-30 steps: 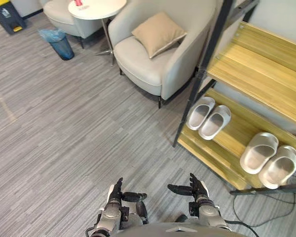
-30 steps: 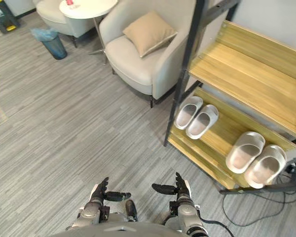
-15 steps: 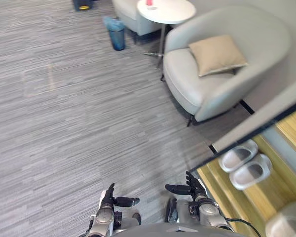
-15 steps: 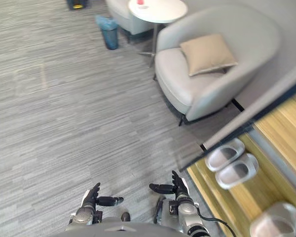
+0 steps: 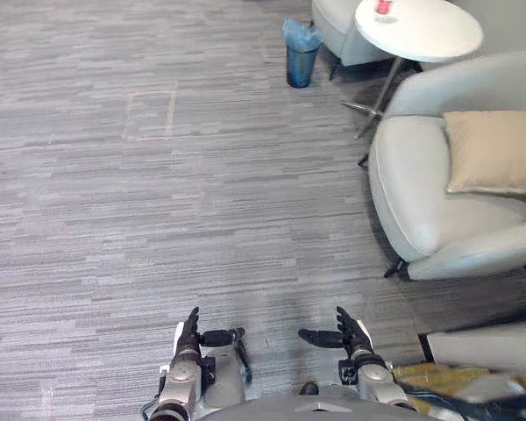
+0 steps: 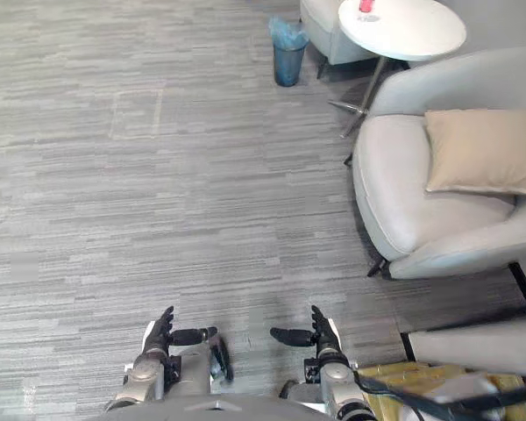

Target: Organize the slippers on the shoe rack

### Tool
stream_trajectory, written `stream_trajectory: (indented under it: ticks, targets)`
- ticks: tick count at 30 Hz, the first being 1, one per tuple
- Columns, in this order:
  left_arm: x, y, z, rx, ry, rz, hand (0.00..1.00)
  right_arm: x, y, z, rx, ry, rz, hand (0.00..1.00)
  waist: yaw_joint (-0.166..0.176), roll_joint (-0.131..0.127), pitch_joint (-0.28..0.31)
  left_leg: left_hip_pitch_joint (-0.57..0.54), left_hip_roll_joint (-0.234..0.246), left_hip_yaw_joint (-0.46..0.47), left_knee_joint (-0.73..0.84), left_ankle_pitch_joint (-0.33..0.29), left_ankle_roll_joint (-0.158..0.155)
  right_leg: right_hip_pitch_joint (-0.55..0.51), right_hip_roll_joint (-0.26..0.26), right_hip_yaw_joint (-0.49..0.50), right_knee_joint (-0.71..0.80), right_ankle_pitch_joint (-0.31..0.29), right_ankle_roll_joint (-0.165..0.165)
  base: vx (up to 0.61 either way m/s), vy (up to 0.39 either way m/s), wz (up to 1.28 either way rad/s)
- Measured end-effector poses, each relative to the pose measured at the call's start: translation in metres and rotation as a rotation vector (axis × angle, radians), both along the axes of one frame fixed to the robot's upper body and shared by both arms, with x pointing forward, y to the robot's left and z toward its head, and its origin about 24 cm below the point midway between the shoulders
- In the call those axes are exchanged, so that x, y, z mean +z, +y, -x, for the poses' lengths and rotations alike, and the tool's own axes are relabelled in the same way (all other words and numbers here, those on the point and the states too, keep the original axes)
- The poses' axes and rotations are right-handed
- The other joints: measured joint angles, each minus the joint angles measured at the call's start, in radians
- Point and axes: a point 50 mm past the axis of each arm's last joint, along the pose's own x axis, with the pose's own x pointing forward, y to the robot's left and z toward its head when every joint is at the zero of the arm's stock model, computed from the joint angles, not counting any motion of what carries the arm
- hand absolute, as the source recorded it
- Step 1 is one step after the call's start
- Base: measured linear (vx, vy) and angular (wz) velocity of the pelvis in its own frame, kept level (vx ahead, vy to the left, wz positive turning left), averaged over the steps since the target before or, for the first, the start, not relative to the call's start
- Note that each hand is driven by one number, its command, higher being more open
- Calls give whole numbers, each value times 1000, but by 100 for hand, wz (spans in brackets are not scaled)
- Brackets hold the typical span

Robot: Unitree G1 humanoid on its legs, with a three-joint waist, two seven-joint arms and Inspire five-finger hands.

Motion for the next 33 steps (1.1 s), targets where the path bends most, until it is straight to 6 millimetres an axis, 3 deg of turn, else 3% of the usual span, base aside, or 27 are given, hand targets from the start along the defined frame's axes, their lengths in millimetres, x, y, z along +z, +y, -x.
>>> stream_trajectory:
  ticks: [2, 4, 5, 6, 7, 9, 11, 13, 14, 15, 16, 17, 18, 19, 21, 23, 24, 25, 27, 28, 29, 30, 31, 32, 33]
  targets:
    - [-1, 2, 1, 2, 15, 1, 100, 2, 7, -6, 9, -14, -16, 100, 0, -7, 0, 2, -14, -11, 17, -31, 17, 17, -7, -4, 10, 45, 37, 421, 130, 58]
    - [-3, 0, 4, -5, 29, 4, 100, 3, 12, -9, 30, -21, -18, 100, 1, 3, 1, 53, -24, -14, 40, -93, 23, 5, -51, 14, 189, 63, 54, 456, 212, 46]
    - [-5, -1, 8, -11, 44, 7, 100, 4, 14, -10, 43, -25, -17, 100, -1, 9, 5, 117, -31, -33, 22, -123, 19, -44, -112, 31, 419, 113, 22, 521, 253, 39]
    - [-7, -5, 9, -16, 51, 13, 100, 4, 15, -10, 46, -25, -20, 100, -2, 17, 9, 148, -32, -39, 7, -129, 18, -82, -140, 52, 532, 131, -4, 486, 199, 39]
    - [-8, -3, 11, -34, 72, -3, 100, 5, 19, -12, 73, -32, -25, 100, -8, 27, 15, 215, -35, -61, -32, -140, 23, -179, -158, 104, 750, 64, -76, 301, 70, 28]
    - [-11, -5, 16, -45, 96, -4, 100, 6, 22, -14, 94, -38, -28, 100, -21, 45, 25, 302, -30, -89, -97, -141, 21, -283, -97, 174, 837, -6, -76, 349, 23, 38]
    - [-12, -8, 18, -44, 105, 5, 100, 7, 22, -17, 108, -47, -27, 100, -38, 54, 32, 365, -27, -112, -143, -140, 19, -355, -49, 195, 794, -52, -94, 340, -30, 45]
    - [-13, -13, 17, -46, 104, 20, 100, 12, 20, -23, 118, -90, -21, 100, -50, 58, 34, 409, -24, -157, -176, -143, 14, -455, 10, 207, 583, -69, -97, 351, -126, 78]
    - [-13, -17, 14, -48, 97, 30, 100, 15, 20, -27, 125, -119, -20, 100, -63, 64, 38, 418, -11, -203, -180, -161, -17, -488, 43, 248, 403, -40, -71, 363, -195, 120]
    - [-13, -20, 14, -61, 101, 31, 100, 16, 20, -27, 125, -122, -22, 100, -68, 60, 38, 430, -11, -242, -180, -180, -51, -488, 55, 306, 215, 43, -47, 479, -281, 123]
    - [-14, -21, 15, -74, 111, 28, 100, 15, 20, -27, 125, -118, -20, 100, -68, 59, 39, 443, -5, -267, -182, -193, -72, -467, 58, 313, 182, 163, -46, 539, -318, 99]
    - [-15, -26, 15, -86, 117, 35, 100, 13, 13, -26, 119, -100, -4, 100, -56, 93, 39, 468, 24, -285, -195, -193, -88, -440, 85, 288, 205, 129, -102, 460, -268, 57]
    - [-15, -26, 15, -91, 116, 35, 100, 14, 12, -27, 113, -100, -3, 100, -55, 94, 40, 469, 25, -284, -196, -191, -90, -446, 82, 287, 228, 111, -106, 535, -310, 46]
    - [-16, -26, 17, -99, 120, 35, 100, 15, 7, -29, 88, -107, 0, 100, -59, 93, 40, 487, 24, -290, -194, -180, -101, -461, 63, 279, 322, 33, -116, 347, -213, 32]
    - [-17, -30, 21, -108, 131, 39, 100, 14, 6, -27, 75, -99, 1, 100, -72, 98, 32, 487, 39, -309, -129, -180, -105, -429, 53, 241, 363, -43, -130, 406, -249, 57]
    - [-16, -29, 17, -81, 114, 54, 100, 12, 5, -22, 57, -90, -3, 100, -75, 101, 30, 380, 81, -312, 138, -174, -155, -350, 70, 200, 306, -64, -132, 445, -260, 57]
    - [-13, -25, 15, -39, 90, 61, 100, 13, 4, -19, 54, -90, -1, 100, -62, 115, 32, 282, 139, -295, 385, -153, -196, -281, 111, 191, 244, -63, -139, 514, -242, 3]
    - [-12, -24, 15, -2, 71, 67, 100, 11, 5, -12, 47, -74, -7, 100, -44, 121, 29, 216, 192, -261, 568, -159, -192, -208, 148, 198, 197, -68, -150, 509, -201, -24]
    - [-10, -15, 16, 8, 63, 43, 100, 9, 9, -8, 42, -59, -17, 100, -34, 99, 19, 134, 216, -174, 616, -198, -176, -113, 155, 207, 129, -72, -156, 427, -73, -30]
    - [-8, -13, 12, 8, 46, 37, 100, 9, 7, -8, 41, -59, -11, 100, -33, 78, 22, 86, 202, -110, 495, -221, -159, -63, 147, 220, 81, -66, -146, 524, -19, -16]
    - [-7, -12, 11, 8, 44, 35, 100, 9, 6, -9, 41, -60, -9, 100, -32, 77, 23, 77, 195, -103, 465, -221, -158, -55, 145, 222, 73, -65, -144, 444, 41, -18]
    - [-5, -10, 7, 5, 32, 26, 100, 8, 4, -9, 36, -55, 3, 100, -31, 76, 25, 38, 148, -99, 312, -208, -141, -25, 128, 225, 52, -65, -142, 438, 128, -11]
    - [-5, -10, 6, 3, 31, 25, 100, 6, 2, -5, 35, -39, 10, 100, -32, 76, 25, 24, 111, -103, 169, -148, -111, -7, 121, 227, 51, -64, -125, 341, 138, -10]
    - [-5, -11, 6, 3, 32, 26, 100, 5, 1, -4, 35, -33, 13, 100, -31, 76, 25, 22, 98, -111, 140, -93, -91, -2, 119, 226, 51, -64, -121, 465, 140, -10]
    - [-4, -5, 6, -8, 33, 3, 100, 1, 4, 2, 39, 2, 8, 100, -16, 34, 3, 70, 51, -107, 82, -55, -59, 7, 84, 237, 55, -54, -79, 579, 150, 21]
